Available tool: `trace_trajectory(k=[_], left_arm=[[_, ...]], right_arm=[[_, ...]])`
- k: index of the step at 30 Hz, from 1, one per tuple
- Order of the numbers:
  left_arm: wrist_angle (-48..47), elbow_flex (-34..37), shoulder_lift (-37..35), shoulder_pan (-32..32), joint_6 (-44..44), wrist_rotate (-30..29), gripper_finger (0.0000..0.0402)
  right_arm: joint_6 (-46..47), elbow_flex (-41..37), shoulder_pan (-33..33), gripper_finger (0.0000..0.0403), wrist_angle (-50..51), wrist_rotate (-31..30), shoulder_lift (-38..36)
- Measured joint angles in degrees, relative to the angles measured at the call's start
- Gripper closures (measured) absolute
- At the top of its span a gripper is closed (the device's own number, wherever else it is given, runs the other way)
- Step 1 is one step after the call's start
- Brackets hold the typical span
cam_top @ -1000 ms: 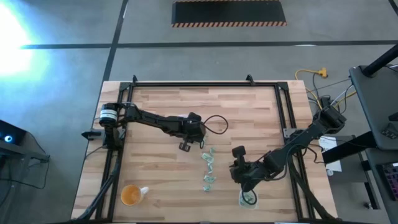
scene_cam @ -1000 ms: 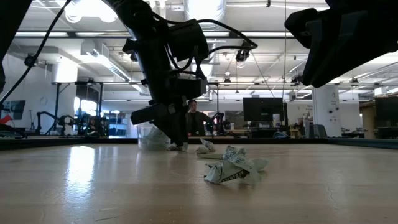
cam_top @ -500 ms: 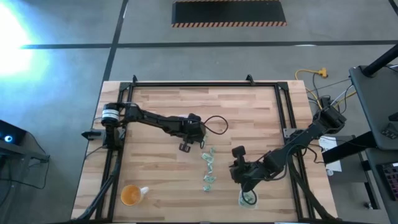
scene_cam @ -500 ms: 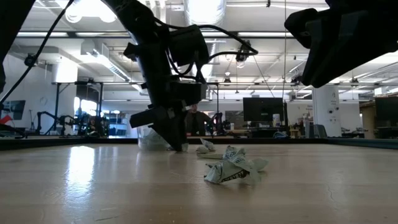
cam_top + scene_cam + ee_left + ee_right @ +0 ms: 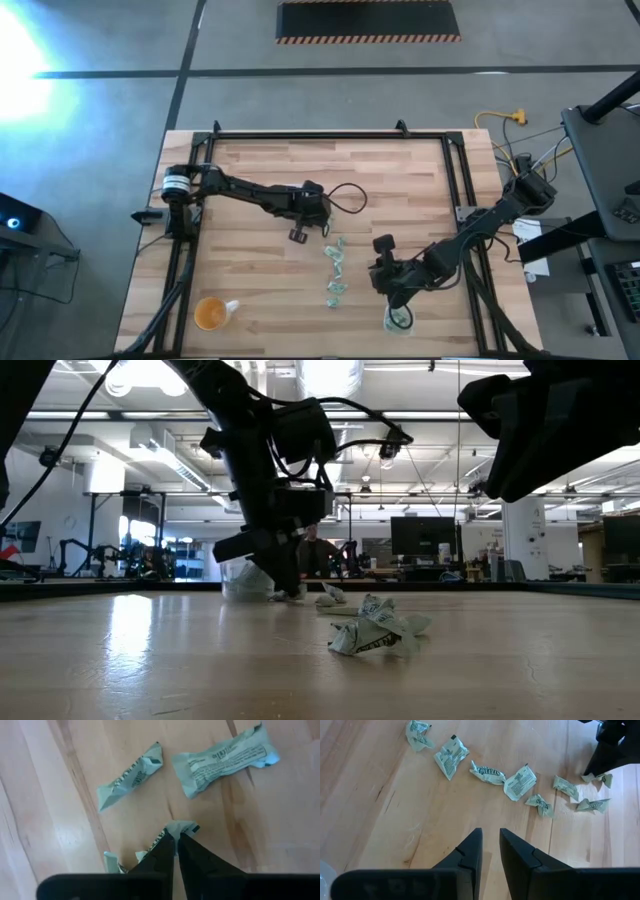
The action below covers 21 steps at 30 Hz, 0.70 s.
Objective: Pick and place Stevia / Truvia into bins
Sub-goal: Put the stevia packet into the top transparent container
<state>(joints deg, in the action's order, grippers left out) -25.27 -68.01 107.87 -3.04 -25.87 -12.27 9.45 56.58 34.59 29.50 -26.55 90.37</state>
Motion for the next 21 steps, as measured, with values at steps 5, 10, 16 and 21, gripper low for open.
trace_trajectory(k=[5,10,16,21], left_arm=[[0.42,-0.88,-0.79,0.15,0.00,-0.01,0.0400],[0.29,-1.55,-2.22,0.15,0.00,-0.15,0.0401],[0.31,-1.37,-5.40,0.17,0.05,-3.13,0.0401],[-1.93,-0.96,-8.38,0.17,1.60,-5.31,0.0401]], right_arm=[[0.00,-0.13,0.00,0.0346,-0.02,0.00,0.00],[0.02,-0.28,0.00,0.0346,0.00,0.00,0.00],[0.88,-0.64,0.00,0.0346,-0.05,0.00,0.00],[1.03,-0.93,0.00,0.0346,-0.19,0.00,0.00]])
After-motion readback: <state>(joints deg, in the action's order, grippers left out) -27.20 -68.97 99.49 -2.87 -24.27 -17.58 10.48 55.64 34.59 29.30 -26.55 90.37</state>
